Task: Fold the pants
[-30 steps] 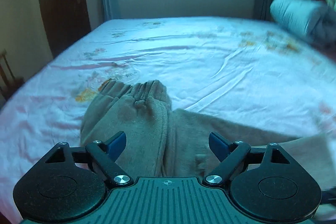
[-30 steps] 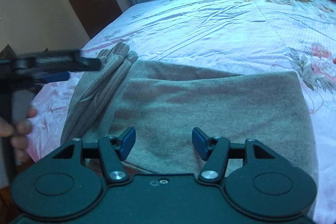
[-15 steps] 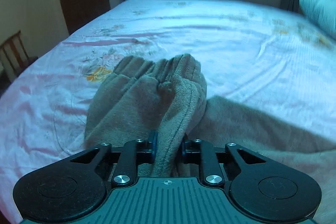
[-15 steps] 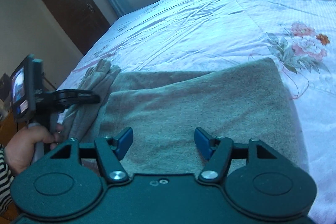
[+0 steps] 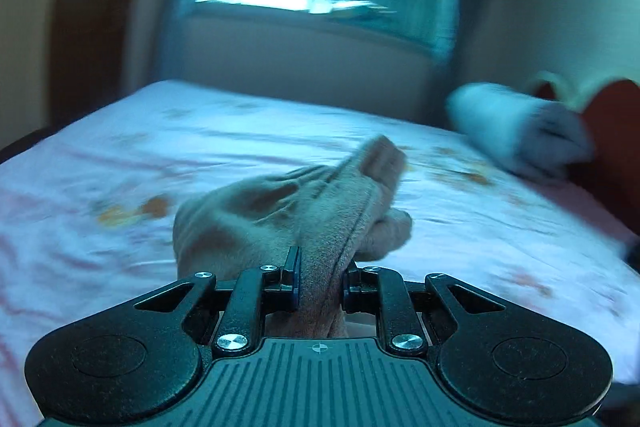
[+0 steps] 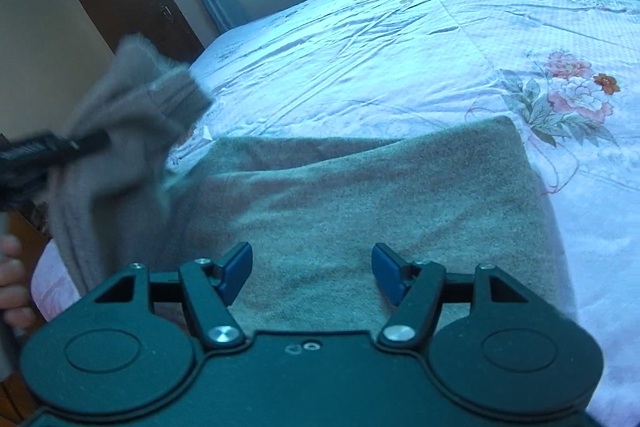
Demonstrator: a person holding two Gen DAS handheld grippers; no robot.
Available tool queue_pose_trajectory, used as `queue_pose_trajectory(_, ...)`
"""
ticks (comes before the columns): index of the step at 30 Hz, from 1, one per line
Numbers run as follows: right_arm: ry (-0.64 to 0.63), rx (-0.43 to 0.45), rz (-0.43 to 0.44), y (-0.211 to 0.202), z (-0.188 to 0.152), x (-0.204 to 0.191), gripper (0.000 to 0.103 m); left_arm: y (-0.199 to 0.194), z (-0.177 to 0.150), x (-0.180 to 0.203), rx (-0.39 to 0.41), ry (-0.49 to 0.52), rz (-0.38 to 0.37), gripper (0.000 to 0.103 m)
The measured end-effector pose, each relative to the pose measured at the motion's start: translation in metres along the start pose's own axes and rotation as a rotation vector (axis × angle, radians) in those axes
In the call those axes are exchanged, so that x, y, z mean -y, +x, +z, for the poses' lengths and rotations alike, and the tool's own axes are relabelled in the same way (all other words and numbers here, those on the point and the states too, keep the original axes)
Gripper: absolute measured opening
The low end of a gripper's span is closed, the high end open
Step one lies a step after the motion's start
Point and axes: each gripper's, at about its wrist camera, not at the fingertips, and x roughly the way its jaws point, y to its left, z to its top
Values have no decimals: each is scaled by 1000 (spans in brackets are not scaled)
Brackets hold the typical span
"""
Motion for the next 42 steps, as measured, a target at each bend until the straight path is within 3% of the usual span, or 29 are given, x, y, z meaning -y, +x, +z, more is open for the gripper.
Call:
queue_pose_trajectory(3,23,13,-12,-9,-1,7,58,-9,-10,33,-5,56,-141,18)
queue_pose_trajectory(6,27,46,-71,-23,-1,15,58,-2,-34,58,-71,96,-229,18)
queue_pose_trajectory(8,17,61,-141,-32,0,22,59,11,-56,72,-169,137,-249,18)
queue_pose_trajectory(11,-14,47,-222,-40,-2,32,60,21,-87,85,-244,250,-210,19)
queue_pose_trajectory(13,3,28,-218,-45,-6,43,59,23,-90,82,-272,237,-193,23)
queue_pose_trajectory(15,27,9,-197,-51,-8,53,59,20,-85,82,-283,270,-196,32)
queue_pose_trajectory(17,62,15,-169,-61,-9,61,60,15,-79,81,-283,249,-208,65)
queue_pose_trajectory(18,90,21,-152,-67,-9,67,60,10,-76,79,-274,220,-213,73)
queue_pose_trajectory(19,121,31,-130,-72,-8,71,61,5,-71,78,-258,194,-211,79)
queue_pose_trajectory(21,177,63,-103,-81,-2,78,70,-6,-60,74,-234,163,-221,80)
queue_pose_trajectory(23,201,80,-83,-85,5,82,72,-11,-52,68,-222,150,-194,88)
queue_pose_trajectory(26,205,75,-62,-80,18,80,72,-4,-39,43,-230,67,-114,89)
queue_pose_trajectory(30,241,14,-8,-58,26,74,72,17,-30,5,-286,-48,28,89)
queue_pose_trajectory(33,291,-59,23,-35,28,72,72,38,-33,-13,-337,-87,90,89)
queue_pose_trajectory(38,379,-139,62,-8,24,73,80,62,-47,-21,-394,-103,113,89)
queue_pose_trajectory(42,371,-169,74,3,27,69,82,70,-51,-21,-408,-96,115,91)
